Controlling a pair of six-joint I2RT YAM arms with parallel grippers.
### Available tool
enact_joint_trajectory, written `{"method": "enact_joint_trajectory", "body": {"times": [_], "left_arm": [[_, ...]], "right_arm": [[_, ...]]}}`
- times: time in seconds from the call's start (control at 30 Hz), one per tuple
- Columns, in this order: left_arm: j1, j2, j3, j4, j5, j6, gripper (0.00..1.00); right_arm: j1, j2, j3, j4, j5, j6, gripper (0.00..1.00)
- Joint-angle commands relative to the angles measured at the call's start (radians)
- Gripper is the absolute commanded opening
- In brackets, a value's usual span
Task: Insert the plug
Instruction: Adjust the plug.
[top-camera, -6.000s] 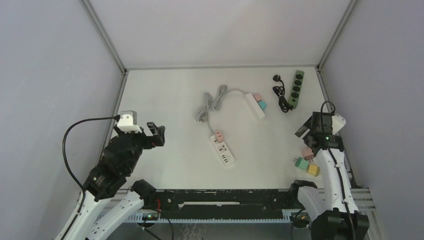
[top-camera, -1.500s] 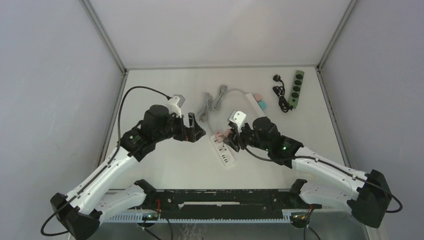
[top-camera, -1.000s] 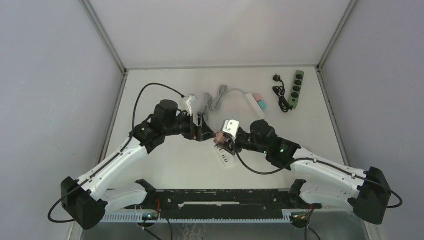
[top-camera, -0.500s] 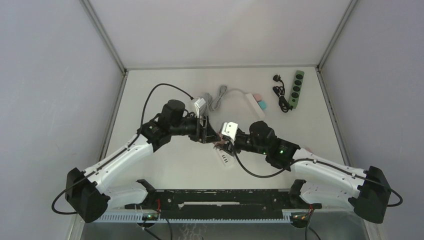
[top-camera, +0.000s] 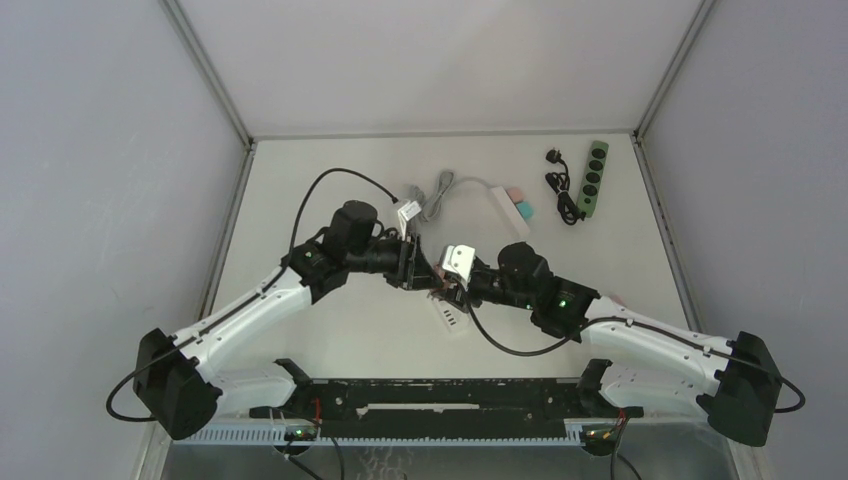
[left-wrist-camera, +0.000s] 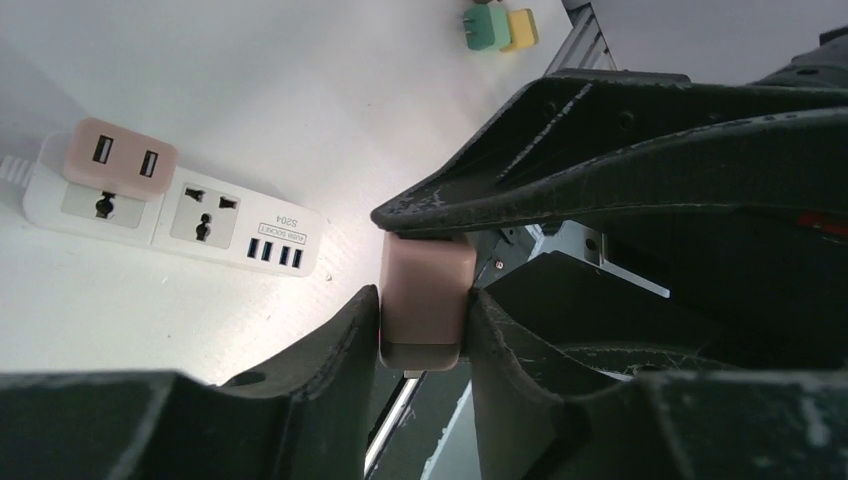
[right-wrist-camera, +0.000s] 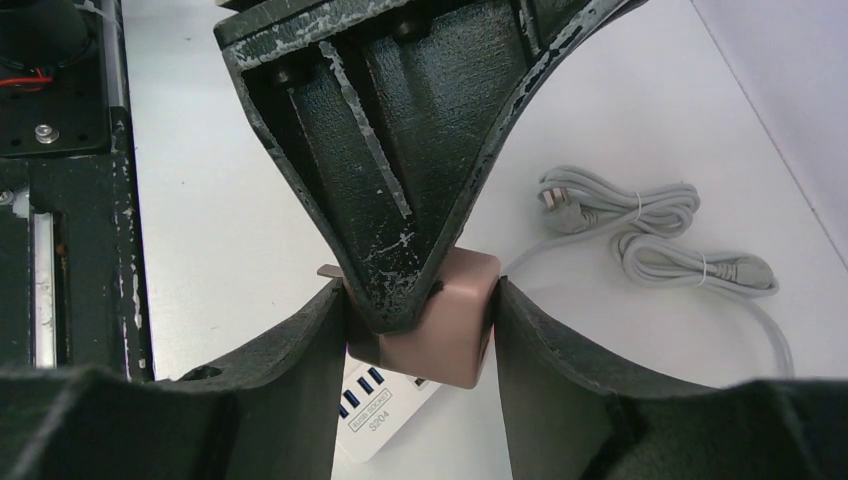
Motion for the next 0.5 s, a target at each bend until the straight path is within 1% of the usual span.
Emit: {"method": "enact_joint_trajectory", "body": {"times": [0.0,0.13,0.23,0.3,0.37,0.47], "left_arm": [[-0.008,-0.005,0.054,0.012,0.047,0.054,0.38],[-0.006,-0.02,0.066,-0.015,0.048,0.094,0.22],[-0.006,-0.036,0.083,-0.053,0.037,0.139,0.12],[-0.006,-0.047,0.104,-0.087,0.017,0.173,0.08],[-0.006,-0.057,0.122,-0.12,0.005,0.214,0.06],[-0.007,-0.076,0.145,-0.168,-0.005,0.299,0.04]], "right_arm": [[0.008,-0.008,0.016,0.07,-0.007,-0.017,0.35],[0.008,-0.015,0.016,0.065,-0.011,-0.018,0.38],[0.008,-0.025,0.017,0.055,-0.022,-0.013,0.45],[0.009,-0.033,0.016,0.047,-0.024,-0.011,0.51],[0.007,-0.045,0.016,0.028,-0.024,-0.017,0.62],[0.002,-0.065,0.032,-0.035,-0.037,-0.019,0.69]]}}
